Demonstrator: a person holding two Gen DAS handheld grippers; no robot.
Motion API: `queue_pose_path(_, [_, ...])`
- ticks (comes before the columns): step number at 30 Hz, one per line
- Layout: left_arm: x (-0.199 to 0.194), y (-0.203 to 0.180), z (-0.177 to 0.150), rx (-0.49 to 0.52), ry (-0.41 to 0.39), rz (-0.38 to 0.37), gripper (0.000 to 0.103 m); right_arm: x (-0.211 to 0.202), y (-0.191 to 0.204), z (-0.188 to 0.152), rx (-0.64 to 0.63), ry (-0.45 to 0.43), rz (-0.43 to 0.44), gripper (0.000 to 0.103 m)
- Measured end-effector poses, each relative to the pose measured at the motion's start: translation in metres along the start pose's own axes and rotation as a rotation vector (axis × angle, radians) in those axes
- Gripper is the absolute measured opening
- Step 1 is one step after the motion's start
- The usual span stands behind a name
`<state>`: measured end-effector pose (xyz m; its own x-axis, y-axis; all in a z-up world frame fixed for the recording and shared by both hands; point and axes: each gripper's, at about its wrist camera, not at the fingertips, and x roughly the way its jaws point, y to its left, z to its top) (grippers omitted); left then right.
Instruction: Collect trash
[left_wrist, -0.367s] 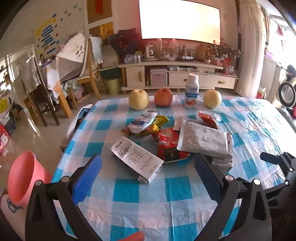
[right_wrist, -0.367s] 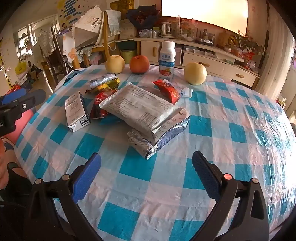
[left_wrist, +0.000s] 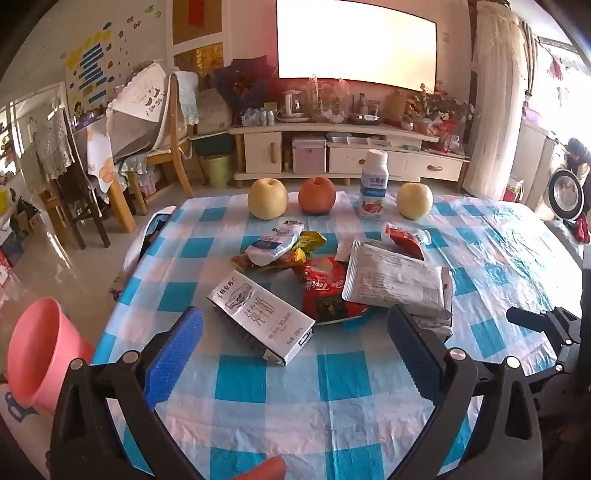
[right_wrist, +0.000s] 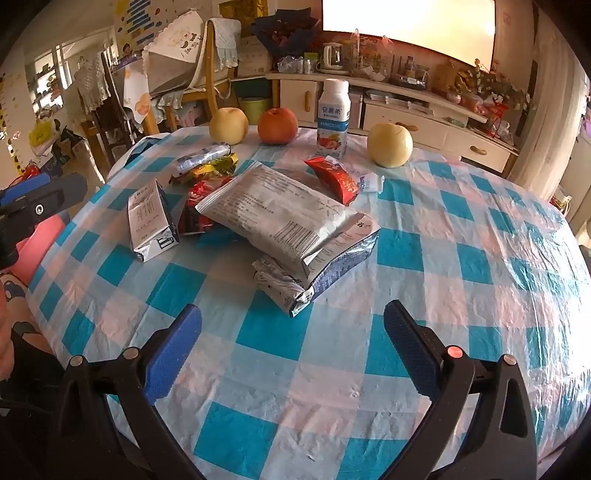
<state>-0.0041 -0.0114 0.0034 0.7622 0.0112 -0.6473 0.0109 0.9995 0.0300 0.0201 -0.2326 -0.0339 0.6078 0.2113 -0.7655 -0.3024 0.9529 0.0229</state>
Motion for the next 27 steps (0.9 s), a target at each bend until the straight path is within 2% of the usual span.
queue_pose_path(27, [0.0046,0.0086,-0.0016,-0.004,0.007,0.018,0.098,0.0057,0.0040,0.0013,-0.006,0.016,0.004,0.099])
